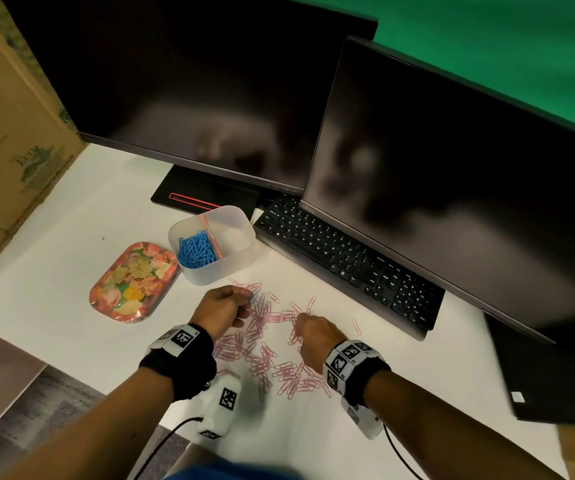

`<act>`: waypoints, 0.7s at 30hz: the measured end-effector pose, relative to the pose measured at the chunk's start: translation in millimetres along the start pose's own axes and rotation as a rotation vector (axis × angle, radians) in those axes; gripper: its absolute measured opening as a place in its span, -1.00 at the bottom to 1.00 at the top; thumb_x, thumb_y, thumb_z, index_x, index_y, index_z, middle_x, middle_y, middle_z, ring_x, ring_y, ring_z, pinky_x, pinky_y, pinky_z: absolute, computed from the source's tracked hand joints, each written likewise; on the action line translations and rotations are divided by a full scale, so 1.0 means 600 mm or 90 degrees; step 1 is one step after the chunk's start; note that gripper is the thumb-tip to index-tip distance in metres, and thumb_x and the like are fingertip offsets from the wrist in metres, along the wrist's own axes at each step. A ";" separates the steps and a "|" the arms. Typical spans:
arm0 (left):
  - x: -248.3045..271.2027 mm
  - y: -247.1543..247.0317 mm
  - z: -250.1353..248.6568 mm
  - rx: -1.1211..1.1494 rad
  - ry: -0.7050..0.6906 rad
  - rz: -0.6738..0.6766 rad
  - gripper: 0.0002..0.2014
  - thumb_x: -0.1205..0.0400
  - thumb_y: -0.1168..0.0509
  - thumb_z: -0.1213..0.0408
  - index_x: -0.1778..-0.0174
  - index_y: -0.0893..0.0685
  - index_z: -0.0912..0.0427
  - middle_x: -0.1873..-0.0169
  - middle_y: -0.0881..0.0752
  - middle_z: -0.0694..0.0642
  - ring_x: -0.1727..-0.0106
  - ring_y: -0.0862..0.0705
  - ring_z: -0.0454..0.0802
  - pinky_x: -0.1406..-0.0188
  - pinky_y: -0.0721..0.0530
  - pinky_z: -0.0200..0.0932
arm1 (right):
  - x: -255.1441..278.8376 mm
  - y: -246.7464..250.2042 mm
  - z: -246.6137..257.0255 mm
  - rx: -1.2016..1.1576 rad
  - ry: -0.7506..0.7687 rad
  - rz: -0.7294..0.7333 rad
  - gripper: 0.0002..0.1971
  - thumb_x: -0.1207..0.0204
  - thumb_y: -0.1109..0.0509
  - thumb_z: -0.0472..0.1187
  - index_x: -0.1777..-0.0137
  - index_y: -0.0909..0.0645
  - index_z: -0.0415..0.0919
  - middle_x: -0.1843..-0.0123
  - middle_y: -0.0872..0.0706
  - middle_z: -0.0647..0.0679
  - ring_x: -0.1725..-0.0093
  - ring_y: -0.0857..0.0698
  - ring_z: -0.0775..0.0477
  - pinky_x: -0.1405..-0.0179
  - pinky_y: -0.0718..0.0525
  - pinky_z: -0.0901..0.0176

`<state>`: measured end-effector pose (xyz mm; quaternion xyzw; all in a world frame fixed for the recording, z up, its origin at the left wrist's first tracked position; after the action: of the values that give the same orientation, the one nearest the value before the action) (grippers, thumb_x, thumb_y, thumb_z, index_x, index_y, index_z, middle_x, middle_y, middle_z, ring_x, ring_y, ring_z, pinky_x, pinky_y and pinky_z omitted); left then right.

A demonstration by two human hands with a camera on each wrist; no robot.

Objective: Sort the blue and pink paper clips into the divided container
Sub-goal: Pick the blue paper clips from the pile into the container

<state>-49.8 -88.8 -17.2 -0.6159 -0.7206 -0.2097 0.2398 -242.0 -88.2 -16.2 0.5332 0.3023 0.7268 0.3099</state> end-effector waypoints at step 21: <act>-0.060 0.163 -0.159 -0.399 -0.179 -0.248 -0.88 -0.50 -0.42 0.40 0.25 -0.77 0.08 0.15 -0.81 0.12 0.05 -0.77 0.11 -0.07 -0.69 -0.19 | -0.131 0.177 0.230 -0.662 0.039 -0.159 -0.79 -0.49 -0.31 -0.49 0.21 -0.72 -0.25 0.38 -0.72 -0.22 0.53 -0.65 -0.03 0.49 -0.72 0.24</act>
<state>59.4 -158.9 37.7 -0.5337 -0.7509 -0.3746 -0.1050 -103.8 -200.0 53.6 0.2481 -0.0276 0.7533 0.6085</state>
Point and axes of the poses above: each hand's wrist, its own x-axis away from the middle knuckle, its own y-axis out of the back of the hand, z = x × y, the point moved 5 cm from there along -x, towards the middle knuckle
